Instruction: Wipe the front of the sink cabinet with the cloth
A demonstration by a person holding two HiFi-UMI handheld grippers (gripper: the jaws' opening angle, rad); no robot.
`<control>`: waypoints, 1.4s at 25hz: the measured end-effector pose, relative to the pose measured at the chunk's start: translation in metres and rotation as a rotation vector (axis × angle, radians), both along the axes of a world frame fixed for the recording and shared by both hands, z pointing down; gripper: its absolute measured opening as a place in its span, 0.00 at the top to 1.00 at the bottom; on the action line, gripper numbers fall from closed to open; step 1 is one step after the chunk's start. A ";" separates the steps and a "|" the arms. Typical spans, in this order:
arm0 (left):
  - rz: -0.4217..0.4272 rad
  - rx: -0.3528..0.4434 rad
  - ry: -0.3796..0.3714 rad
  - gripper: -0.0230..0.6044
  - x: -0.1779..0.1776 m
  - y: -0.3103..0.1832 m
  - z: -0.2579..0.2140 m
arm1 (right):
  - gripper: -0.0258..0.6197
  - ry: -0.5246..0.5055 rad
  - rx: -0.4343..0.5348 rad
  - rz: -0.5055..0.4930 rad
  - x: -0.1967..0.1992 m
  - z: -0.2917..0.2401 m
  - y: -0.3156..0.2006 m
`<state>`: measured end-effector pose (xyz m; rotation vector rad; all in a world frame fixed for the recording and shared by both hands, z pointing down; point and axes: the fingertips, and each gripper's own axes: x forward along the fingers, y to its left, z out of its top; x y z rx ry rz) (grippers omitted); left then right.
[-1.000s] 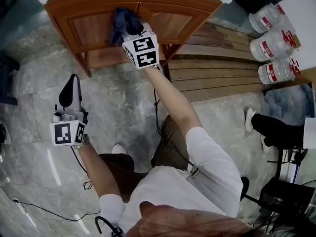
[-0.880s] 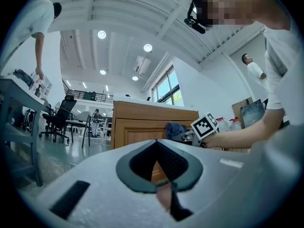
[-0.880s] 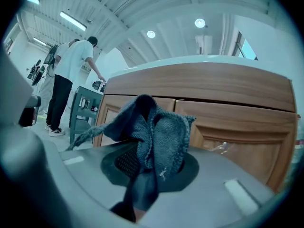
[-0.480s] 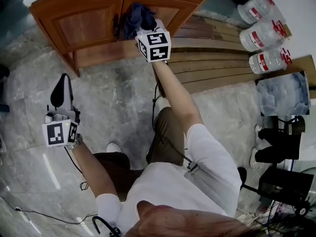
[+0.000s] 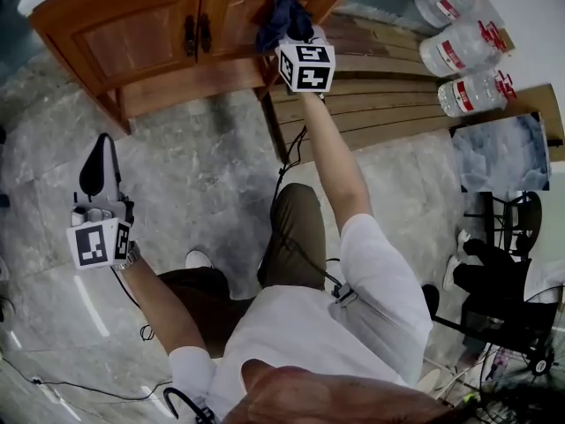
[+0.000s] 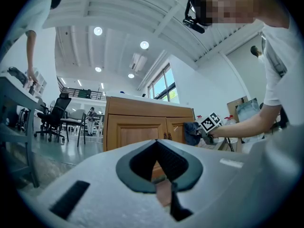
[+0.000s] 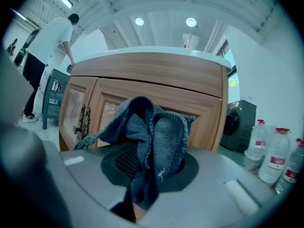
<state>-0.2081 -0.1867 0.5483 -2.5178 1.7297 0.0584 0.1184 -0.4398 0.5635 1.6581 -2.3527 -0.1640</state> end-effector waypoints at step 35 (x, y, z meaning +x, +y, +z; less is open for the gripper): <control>-0.031 -0.018 0.007 0.96 -0.009 0.002 0.006 | 0.82 -0.130 -0.062 -0.277 -0.088 0.028 0.108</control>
